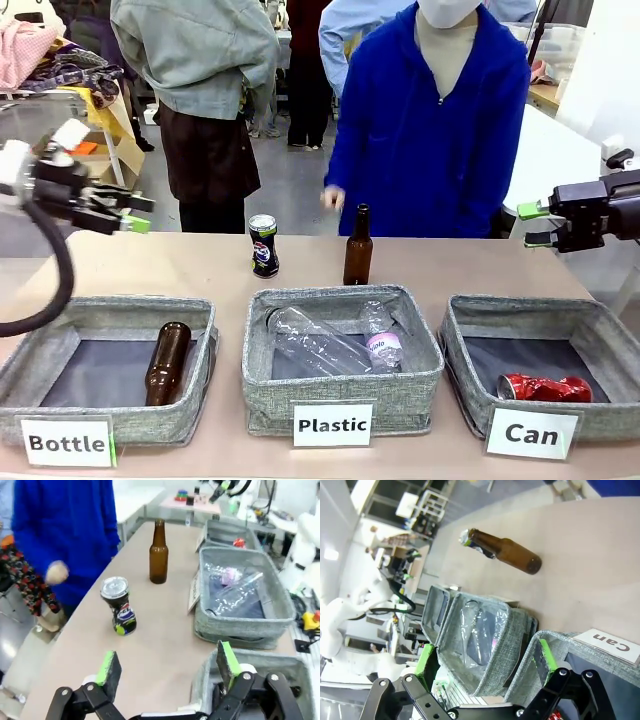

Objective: Sort the can waste into the basket.
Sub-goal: Pick up the can waste from the table and place it in the right Fabric basket.

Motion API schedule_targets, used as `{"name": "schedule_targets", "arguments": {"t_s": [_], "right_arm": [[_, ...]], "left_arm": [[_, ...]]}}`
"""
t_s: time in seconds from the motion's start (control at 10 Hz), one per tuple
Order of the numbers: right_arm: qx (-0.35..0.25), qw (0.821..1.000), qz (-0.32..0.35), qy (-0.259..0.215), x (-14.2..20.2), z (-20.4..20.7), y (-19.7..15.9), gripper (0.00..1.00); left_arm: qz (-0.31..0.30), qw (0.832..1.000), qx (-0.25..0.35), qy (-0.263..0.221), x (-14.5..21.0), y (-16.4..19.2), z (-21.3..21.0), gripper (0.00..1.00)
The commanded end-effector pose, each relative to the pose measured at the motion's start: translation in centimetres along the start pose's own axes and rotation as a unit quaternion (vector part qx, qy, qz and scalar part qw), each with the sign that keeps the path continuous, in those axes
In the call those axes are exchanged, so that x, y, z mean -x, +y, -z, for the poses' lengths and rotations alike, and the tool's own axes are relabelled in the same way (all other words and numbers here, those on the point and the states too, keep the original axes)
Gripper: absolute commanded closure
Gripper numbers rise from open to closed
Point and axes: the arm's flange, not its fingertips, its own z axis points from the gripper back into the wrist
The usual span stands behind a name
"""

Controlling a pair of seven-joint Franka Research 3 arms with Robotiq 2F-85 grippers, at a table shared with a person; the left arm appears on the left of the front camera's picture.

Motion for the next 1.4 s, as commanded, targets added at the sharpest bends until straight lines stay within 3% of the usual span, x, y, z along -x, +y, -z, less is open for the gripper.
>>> {"name": "schedule_targets", "arguments": {"t_s": [0.0,0.3,0.4,0.6,0.7,0.8,1.0,1.2,1.3], "right_arm": [[-0.003,1.0,-0.011,-0.001,0.0,-0.2,0.1,0.0],[-0.003,1.0,-0.011,-0.001,0.0,-0.2,0.1,0.0],[-0.003,1.0,-0.011,-0.001,0.0,-0.2,0.1,0.0],[-0.003,1.0,-0.011,-0.001,0.0,-0.2,0.1,0.0],[-0.003,1.0,-0.011,-0.001,0.0,-0.2,0.1,0.0],[-0.003,1.0,-0.011,-0.001,0.0,-0.2,0.1,0.0],[-0.003,1.0,-0.011,-0.001,0.0,-0.2,0.1,0.0],[-0.003,1.0,-0.011,-0.001,0.0,-0.2,0.1,0.0],[-0.003,1.0,-0.011,-0.001,0.0,-0.2,0.1,0.0]], "left_arm": [[0.033,0.999,-0.007,0.03,-0.7,2.0,3.9,0.0],[0.113,0.992,0.013,0.058,1.0,5.2,10.5,0.0],[0.112,0.991,0.01,0.068,1.9,6.1,12.1,0.0],[0.06,0.996,-0.009,0.071,2.8,7.2,13.7,0.0],[0.006,0.999,-0.004,0.052,1.5,6.8,12.2,0.0],[0.082,0.994,0.007,0.078,3.6,6.5,13.6,0.0],[0.052,0.996,0.001,0.076,3.6,7.0,13.4,0.0],[0.025,0.992,0.052,0.114,2.7,8.7,15.4,0.0],[0.008,0.994,0.051,0.099,2.4,9.8,15.9,0.0]]}}
